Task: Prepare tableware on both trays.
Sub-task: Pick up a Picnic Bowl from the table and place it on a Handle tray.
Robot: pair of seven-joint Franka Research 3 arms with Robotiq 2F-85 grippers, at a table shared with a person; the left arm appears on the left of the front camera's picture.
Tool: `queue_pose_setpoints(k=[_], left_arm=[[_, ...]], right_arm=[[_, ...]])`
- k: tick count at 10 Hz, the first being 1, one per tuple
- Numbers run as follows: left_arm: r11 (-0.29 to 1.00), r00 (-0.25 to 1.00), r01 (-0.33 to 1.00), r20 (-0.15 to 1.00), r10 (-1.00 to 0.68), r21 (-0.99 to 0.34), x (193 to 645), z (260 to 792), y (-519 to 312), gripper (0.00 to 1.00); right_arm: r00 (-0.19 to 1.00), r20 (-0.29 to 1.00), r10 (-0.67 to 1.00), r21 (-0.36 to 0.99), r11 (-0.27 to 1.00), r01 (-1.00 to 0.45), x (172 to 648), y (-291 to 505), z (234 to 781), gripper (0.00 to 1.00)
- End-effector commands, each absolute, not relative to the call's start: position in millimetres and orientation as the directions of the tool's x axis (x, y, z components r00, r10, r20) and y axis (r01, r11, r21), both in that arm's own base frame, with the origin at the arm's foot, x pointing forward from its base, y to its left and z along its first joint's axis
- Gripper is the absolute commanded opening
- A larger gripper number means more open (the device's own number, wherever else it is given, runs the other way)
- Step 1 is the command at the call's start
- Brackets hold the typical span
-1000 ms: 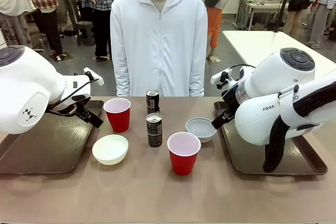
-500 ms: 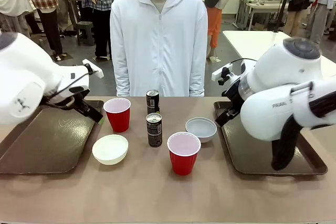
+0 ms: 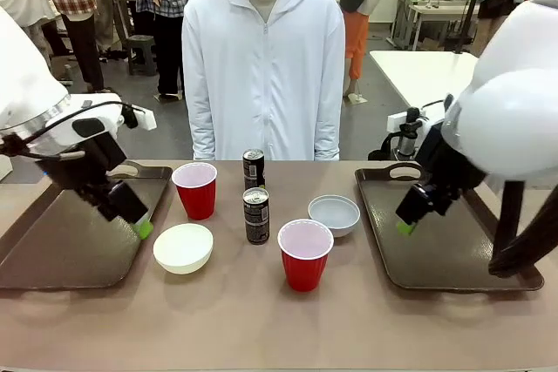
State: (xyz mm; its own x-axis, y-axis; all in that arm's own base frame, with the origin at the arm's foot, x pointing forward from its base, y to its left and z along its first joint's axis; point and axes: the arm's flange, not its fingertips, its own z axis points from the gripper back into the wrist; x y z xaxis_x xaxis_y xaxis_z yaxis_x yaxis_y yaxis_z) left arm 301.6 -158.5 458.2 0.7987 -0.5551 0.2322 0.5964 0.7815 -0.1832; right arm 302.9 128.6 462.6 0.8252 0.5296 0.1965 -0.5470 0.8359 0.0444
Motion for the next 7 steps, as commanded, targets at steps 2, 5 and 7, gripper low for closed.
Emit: queue_pose_setpoints(k=[2, 5, 7], left_arm=[[0.789, 0.789, 0.597, 0.286, -0.544, -0.144, 313.1, 458.3, -159.2, 1.0], [0.715, 0.811, 0.586, 0.272, -0.519, -0.381, 308.4, 469.2, -141.1, 1.0], [0.607, 0.821, 0.567, 0.323, -0.472, -0.557, 296.6, 486.5, -93.8, 1.0]], right_arm=[[0.811, 0.233, 0.537, -0.007, 0.835, -0.551, 321.2, 132.4, 451.4, 1.0], [0.831, 0.179, 0.527, 0.161, 0.818, -0.553, 295.6, 116.1, 460.1, 1.0], [0.915, 0.18, 0.36, 0.406, 0.82, -0.403, 282.1, 54.0, 463.5, 1.0]])
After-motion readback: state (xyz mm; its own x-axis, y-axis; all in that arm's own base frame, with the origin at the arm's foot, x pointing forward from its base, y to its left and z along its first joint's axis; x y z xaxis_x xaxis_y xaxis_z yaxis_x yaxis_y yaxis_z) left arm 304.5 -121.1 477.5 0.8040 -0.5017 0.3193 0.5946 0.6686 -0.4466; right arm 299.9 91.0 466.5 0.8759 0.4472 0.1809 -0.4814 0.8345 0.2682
